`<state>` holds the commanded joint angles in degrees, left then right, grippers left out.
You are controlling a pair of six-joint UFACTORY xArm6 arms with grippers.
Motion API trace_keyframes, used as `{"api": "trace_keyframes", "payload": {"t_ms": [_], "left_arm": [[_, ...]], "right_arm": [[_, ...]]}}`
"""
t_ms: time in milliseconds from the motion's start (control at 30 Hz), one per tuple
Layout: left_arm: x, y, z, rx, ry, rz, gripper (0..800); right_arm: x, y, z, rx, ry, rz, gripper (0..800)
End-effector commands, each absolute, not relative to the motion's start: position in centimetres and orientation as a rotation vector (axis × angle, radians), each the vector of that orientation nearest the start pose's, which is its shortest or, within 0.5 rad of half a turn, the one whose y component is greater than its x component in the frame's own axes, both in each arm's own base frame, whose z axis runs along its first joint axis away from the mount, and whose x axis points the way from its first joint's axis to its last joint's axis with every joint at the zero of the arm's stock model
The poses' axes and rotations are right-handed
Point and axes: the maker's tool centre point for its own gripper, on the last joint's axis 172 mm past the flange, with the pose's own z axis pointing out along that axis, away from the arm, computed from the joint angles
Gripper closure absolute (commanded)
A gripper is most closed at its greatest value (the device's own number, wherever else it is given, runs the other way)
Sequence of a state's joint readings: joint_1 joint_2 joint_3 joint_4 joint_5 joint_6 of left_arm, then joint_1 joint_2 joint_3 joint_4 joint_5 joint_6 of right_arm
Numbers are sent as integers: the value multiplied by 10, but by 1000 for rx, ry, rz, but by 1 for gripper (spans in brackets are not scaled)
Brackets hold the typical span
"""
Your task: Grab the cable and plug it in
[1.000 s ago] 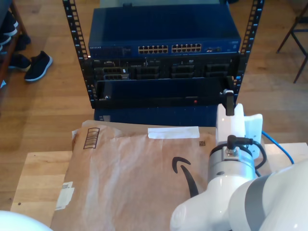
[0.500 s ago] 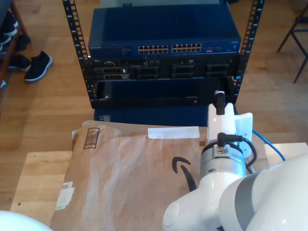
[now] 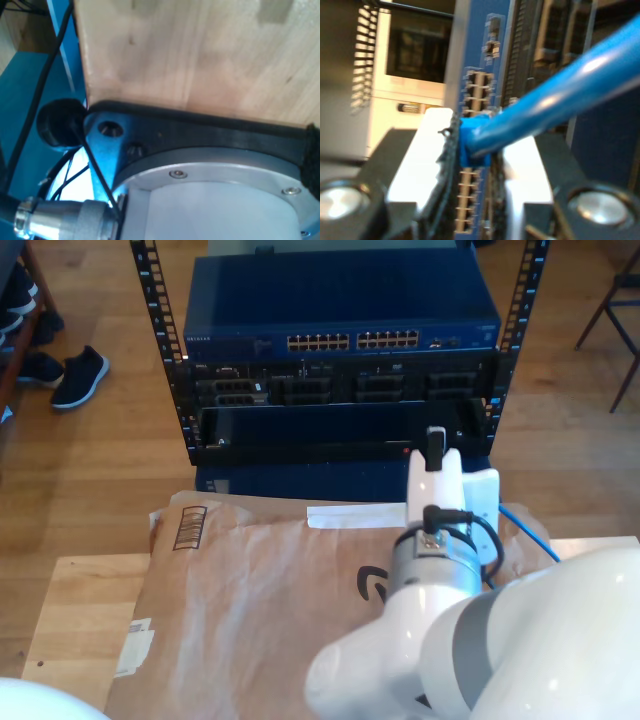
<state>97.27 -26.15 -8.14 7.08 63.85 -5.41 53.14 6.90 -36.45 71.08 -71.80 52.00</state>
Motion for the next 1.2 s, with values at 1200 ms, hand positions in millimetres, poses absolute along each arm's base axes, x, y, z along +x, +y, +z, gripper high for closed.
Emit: {"api": "trace_keyframes", "payload": {"t_ms": [1200], "left_arm": [[-40,110,36,1822,2092,-605,2]], "right_arm": [[520,154,347,-1125,1330,-1338,800]]}}
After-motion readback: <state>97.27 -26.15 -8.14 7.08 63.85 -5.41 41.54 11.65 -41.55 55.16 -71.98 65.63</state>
